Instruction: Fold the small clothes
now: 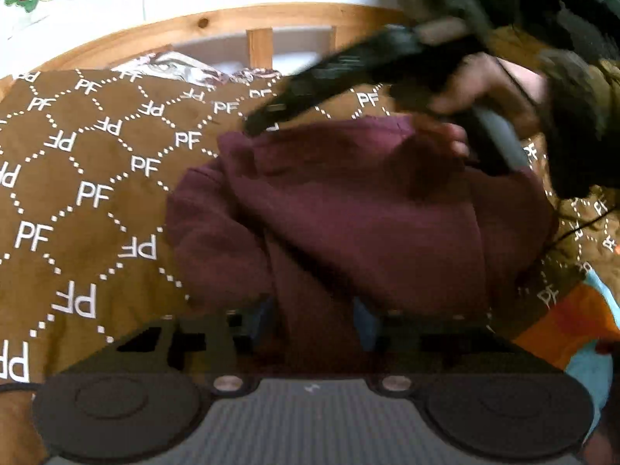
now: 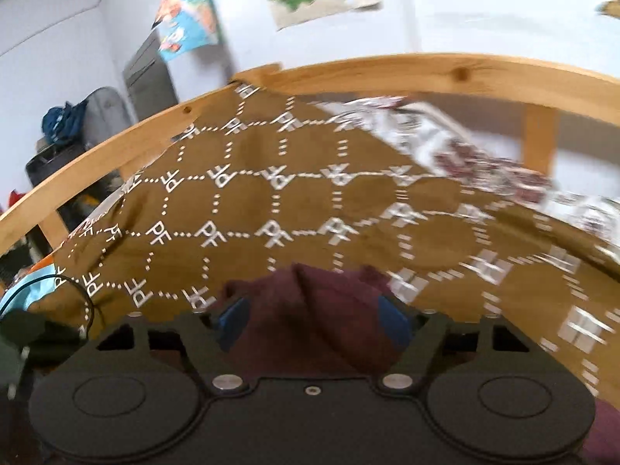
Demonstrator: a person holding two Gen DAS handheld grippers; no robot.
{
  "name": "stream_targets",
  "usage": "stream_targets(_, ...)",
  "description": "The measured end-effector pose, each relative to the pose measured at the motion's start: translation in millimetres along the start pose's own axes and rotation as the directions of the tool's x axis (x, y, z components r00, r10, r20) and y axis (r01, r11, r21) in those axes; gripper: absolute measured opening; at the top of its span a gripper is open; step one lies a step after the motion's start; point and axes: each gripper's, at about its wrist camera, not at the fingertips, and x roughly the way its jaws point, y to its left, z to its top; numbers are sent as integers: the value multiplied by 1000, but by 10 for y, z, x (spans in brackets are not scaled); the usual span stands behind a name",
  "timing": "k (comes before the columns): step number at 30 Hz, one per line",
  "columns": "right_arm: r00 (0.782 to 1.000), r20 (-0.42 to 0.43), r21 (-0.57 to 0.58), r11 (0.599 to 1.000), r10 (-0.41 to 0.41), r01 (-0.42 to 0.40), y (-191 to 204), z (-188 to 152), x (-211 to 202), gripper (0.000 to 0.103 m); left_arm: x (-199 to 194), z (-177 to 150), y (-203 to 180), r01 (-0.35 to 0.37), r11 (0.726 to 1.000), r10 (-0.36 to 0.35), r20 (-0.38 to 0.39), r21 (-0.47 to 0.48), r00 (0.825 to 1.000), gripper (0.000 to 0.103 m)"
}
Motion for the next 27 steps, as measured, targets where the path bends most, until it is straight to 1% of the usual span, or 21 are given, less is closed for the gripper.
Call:
stream_targets(1, 1000, -20, 5, 1000, 12, -12, 14, 34, 113, 66, 18, -5, -7, 0, 1000, 1, -10, 5, 1000, 35)
stream_targets(2, 999, -42, 9, 1000, 13, -13, 27, 57, 209, 57, 36, -10, -25, -6, 1000, 7, -18, 12, 1000, 27)
stream_targets(3, 998, -58, 11, 1000, 11, -10, 32, 80, 284, 49, 41, -19, -40, -10, 1000, 10, -21, 17, 1000, 16)
stream_targets(4, 997, -75, 13, 1000, 13, -12, 25, 96, 329, 28, 37, -27, -50, -8, 1000, 9, -23, 19, 1000, 10)
stream_targets(5, 997, -82, 16, 1000, 13, -12, 26, 120, 355, 18, 17, -37, -57, -14, 1000, 15, -20, 17, 1000, 7)
stream_targets(7, 997, -68, 11, 1000, 21, -20, 53, 150, 358, 13, -61, -54, -20, -41, 999, 41, 9, -12, 999, 5)
stream_targets(8, 999, -50, 0, 1000, 16, -16, 76, 185, 330, 11, -124, -76, -10, -56, 997, 57, 32, -46, 998, 5)
stream_targets(10, 1000, -13, -17, 1000, 4, -4, 96, 212, 241, 11, -273, -132, 25, -73, 990, 82, 68, -118, 994, 4)
stream_targets(12, 999, 29, -25, 1000, -14, 15, 96, 312, 186, 11, -427, -205, 84, -76, 979, 97, 107, -190, 990, 4)
stream_targets(15, 999, 49, -28, 999, -16, 17, 83, 404, 172, 11, -542, -278, 176, -40, 953, 83, 132, -299, 988, 4)
stream_targets(16, 999, 48, -38, 999, -19, 21, 107, 426, 202, 11, -537, -294, 207, -30, 945, 73, 122, -327, 990, 4)
stream_targets(19, 999, 18, -60, 998, -27, 28, 181, 412, 333, 11, -492, -337, 276, -31, 924, 66, 78, -382, 995, 4)
stream_targets(21, 999, -6, -58, 998, -33, 33, 170, 376, 368, 16, -487, -349, 281, -33, 917, 64, 65, -398, 996, 5)
stream_targets(22, 999, -4, -48, 998, -41, 41, 144, 355, 343, 16, -472, -358, 290, -35, 917, 65, 62, -398, 996, 5)
stream_targets(23, 999, -5, -33, 999, -40, 40, 92, 346, 297, 19, -481, -357, 273, -39, 919, 69, 61, -392, 996, 5)
stream_targets(25, 999, -7, -3, 999, -43, 43, -49, 312, 145, 31, -475, -355, 270, -45, 921, 73, 57, -387, 996, 5)
stream_targets(26, 999, -6, 0, 999, -53, 53, -113, 291, 54, 39, -473, -359, 272, -47, 919, 73, 52, -391, 996, 5)
stream_targets(27, 998, -5, -2, 998, -66, 66, -176, 261, -49, 44, -436, -362, 287, -51, 917, 75, 46, -396, 996, 5)
